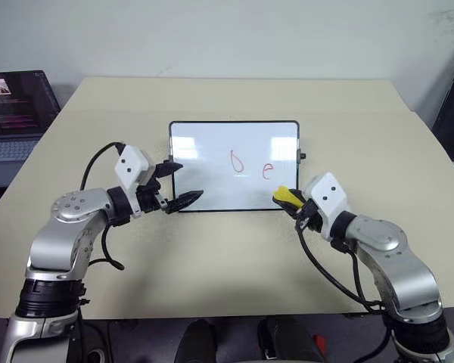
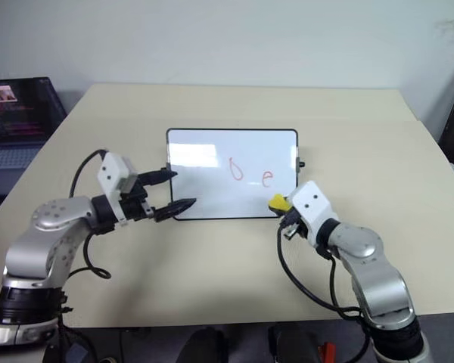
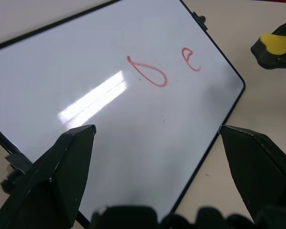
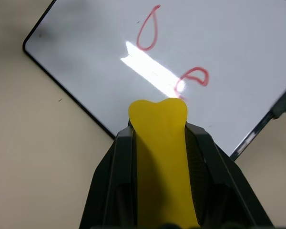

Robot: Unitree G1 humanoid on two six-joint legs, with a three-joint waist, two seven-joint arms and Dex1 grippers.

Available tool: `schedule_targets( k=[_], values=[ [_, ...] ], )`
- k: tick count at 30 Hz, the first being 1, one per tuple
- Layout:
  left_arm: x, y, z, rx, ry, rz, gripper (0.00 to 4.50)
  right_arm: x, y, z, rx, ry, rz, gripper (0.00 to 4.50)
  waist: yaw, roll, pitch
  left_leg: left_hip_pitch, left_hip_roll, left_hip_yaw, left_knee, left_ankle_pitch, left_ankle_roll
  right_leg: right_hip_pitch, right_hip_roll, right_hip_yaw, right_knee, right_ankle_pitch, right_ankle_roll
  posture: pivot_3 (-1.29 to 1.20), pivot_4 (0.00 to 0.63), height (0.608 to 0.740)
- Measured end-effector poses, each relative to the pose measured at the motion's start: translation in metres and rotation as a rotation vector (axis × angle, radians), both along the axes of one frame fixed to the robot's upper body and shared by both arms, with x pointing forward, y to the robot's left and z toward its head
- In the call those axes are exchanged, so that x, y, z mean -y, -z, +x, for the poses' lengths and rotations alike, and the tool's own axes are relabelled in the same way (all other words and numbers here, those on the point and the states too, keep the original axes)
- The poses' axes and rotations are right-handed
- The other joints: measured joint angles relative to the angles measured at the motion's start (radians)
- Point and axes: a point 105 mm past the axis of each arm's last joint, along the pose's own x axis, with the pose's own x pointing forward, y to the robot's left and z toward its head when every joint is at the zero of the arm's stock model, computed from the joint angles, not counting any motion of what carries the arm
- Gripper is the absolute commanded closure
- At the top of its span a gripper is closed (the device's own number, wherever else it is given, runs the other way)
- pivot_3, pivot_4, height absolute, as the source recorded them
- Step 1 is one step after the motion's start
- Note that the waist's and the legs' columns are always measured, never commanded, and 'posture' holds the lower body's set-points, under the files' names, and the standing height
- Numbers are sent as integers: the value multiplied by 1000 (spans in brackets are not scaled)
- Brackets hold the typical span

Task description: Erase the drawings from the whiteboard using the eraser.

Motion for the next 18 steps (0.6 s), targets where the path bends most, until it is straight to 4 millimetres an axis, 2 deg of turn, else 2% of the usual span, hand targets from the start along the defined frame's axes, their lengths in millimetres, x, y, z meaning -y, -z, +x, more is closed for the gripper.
schedule_targets(
  k=[5,10,15,18],
  values=[
    [-2,0,3,-3,-13,-6,0,-9,-8,4,32,-7,28,3485,3,0,0,-2,1,0,0,0,0,0,0,0,-2,1,-1,0,150,740],
    [1,1,0,-15,12,-9,0,-40,-19,16,103,-91,-12,3485,-2,0,0,-1,0,0,0,0,0,0,-1,0,-1,2,-3,0,150,740],
    [3,12,-7,-73,51,1,0,-67,-33,50,146,-109,-76,3485,-4,0,0,-1,1,0,0,0,0,0,0,-1,-1,2,-4,0,150,740],
    [5,12,-10,-80,67,7,0,-78,-40,68,157,-109,-100,3485,-2,0,0,-2,1,0,0,0,0,0,-1,-1,-1,2,-4,0,150,740]
  ],
)
